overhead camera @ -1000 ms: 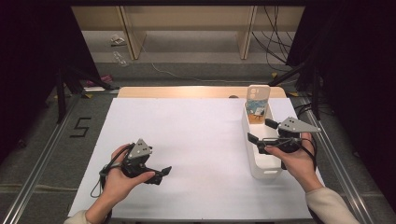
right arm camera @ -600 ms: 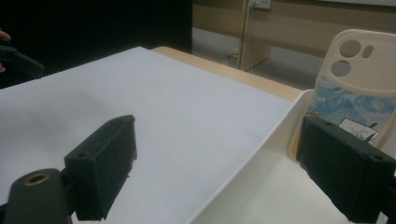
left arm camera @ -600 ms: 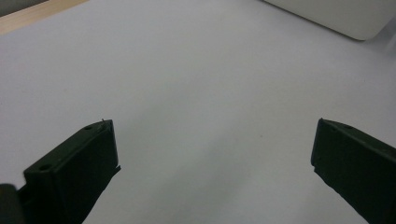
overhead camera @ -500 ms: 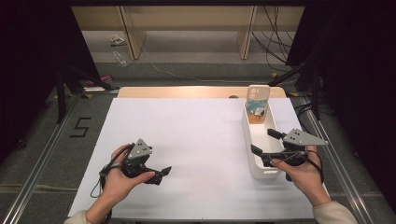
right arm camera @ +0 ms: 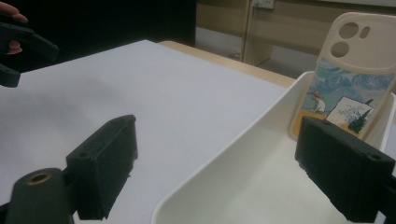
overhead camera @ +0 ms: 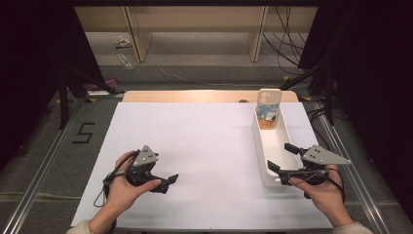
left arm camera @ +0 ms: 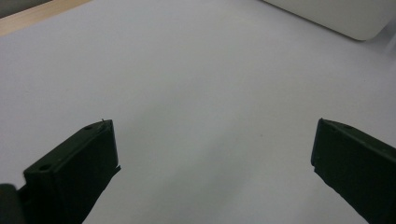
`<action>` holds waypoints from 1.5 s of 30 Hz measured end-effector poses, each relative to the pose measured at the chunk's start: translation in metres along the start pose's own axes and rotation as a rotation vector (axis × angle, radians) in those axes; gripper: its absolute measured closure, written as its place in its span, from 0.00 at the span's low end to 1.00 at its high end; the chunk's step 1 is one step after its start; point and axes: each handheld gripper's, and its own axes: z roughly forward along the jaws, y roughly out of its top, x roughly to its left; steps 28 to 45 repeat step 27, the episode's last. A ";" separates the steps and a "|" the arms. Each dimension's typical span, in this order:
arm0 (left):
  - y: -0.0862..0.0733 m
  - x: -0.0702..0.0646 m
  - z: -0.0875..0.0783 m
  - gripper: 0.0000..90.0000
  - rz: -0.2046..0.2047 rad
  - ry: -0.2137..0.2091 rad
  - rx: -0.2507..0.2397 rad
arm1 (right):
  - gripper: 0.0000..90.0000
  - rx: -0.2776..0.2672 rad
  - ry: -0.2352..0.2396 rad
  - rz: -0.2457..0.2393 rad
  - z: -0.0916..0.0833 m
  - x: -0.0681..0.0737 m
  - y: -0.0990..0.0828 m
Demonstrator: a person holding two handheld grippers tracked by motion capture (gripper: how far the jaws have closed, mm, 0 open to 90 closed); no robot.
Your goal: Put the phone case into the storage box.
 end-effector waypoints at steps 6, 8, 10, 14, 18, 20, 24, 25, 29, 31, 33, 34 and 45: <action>0.000 0.000 -0.001 0.00 -0.003 0.001 -0.002 | 0.15 -0.002 0.000 -0.002 -0.004 0.001 -0.005; -0.001 0.000 0.000 0.00 -0.003 0.002 -0.002 | 0.15 -0.005 -0.003 -0.003 -0.005 0.002 -0.006; -0.001 0.000 0.000 0.00 -0.003 0.001 -0.004 | 0.15 -0.001 -0.011 -0.015 -0.006 0.003 -0.009; -0.001 0.000 0.000 0.00 -0.004 0.001 -0.001 | 0.15 -0.005 -0.006 -0.010 -0.007 0.004 -0.010; -0.001 0.000 0.000 0.00 -0.002 0.002 -0.001 | 0.16 -0.016 -0.008 -0.004 -0.007 0.003 -0.010; -0.001 0.000 0.000 0.00 -0.002 0.002 0.000 | 0.16 -0.015 -0.011 -0.001 -0.008 0.003 -0.010; -0.001 0.000 0.000 0.00 -0.003 0.001 -0.001 | 0.16 -0.020 -0.016 0.002 -0.008 0.003 -0.009; -0.001 0.001 0.000 0.00 -0.001 0.002 -0.001 | 0.15 -0.020 -0.017 0.002 -0.008 0.003 -0.009; 0.000 0.001 0.001 0.00 -0.002 0.001 -0.002 | 0.15 -0.023 -0.018 0.004 -0.008 0.003 -0.008; 0.000 0.001 0.001 0.00 -0.002 0.001 -0.002 | 0.15 -0.023 -0.018 0.004 -0.008 0.003 -0.008; 0.000 0.001 0.001 0.00 -0.002 0.001 -0.002 | 0.15 -0.023 -0.018 0.004 -0.008 0.003 -0.008; 0.000 0.001 0.001 0.00 -0.002 0.001 -0.002 | 0.15 -0.023 -0.018 0.004 -0.008 0.003 -0.008; 0.000 0.001 0.001 0.00 -0.002 0.001 -0.002 | 0.15 -0.023 -0.018 0.004 -0.008 0.003 -0.008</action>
